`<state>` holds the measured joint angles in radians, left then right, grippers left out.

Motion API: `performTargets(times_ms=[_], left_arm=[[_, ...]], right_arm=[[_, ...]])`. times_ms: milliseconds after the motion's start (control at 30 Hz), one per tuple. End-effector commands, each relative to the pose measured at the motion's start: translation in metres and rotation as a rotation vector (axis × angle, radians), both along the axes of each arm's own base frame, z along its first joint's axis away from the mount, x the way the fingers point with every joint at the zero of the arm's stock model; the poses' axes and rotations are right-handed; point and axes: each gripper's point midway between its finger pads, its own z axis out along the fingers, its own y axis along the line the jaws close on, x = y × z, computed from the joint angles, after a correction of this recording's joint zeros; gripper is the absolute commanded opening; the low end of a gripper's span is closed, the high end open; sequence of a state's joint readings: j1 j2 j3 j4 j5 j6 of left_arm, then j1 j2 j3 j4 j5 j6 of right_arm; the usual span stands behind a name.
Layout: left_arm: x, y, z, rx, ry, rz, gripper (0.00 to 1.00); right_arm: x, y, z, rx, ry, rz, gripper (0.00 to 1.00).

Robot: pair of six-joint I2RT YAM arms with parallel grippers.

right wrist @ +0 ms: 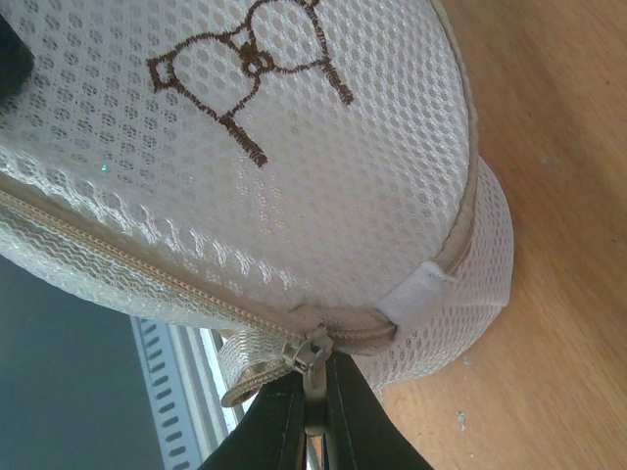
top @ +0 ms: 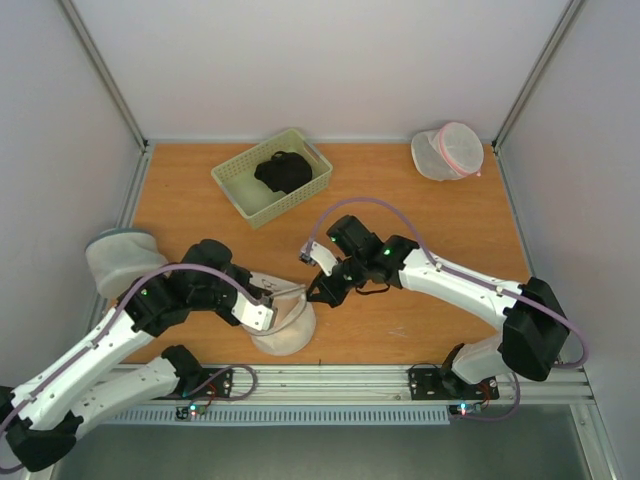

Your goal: Unzip the laundry bag and remove the bra

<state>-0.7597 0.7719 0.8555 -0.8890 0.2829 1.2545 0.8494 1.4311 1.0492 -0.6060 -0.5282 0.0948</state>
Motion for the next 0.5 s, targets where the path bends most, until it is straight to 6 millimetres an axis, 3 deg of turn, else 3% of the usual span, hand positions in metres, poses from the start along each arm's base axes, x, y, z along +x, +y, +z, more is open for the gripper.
performTargets(times_ms=[0,133,267,400,467], left_arm=[[-0.02,-0.003,0.037,-0.085,-0.024,-0.091,0.01],[-0.012,0.004,0.033,-0.042,-0.073,-0.064,0.01],[-0.006,0.0,0.035,-0.061,-0.107,-0.052,0.01],[0.002,-0.007,0.038,-0.092,-0.091,-0.02,0.01],[0.001,-0.006,0.034,-0.086,-0.077,-0.017,0.01]], right_arm=[[0.026,-0.028,-0.022,-0.111,-0.009,-0.094,0.01],[0.03,-0.034,-0.026,-0.131,-0.014,-0.106,0.01],[0.033,-0.023,-0.019,-0.094,-0.036,-0.084,0.02],[0.042,-0.014,0.027,0.015,-0.209,-0.079,0.49],[0.054,-0.025,0.05,0.019,-0.354,-0.12,0.61]])
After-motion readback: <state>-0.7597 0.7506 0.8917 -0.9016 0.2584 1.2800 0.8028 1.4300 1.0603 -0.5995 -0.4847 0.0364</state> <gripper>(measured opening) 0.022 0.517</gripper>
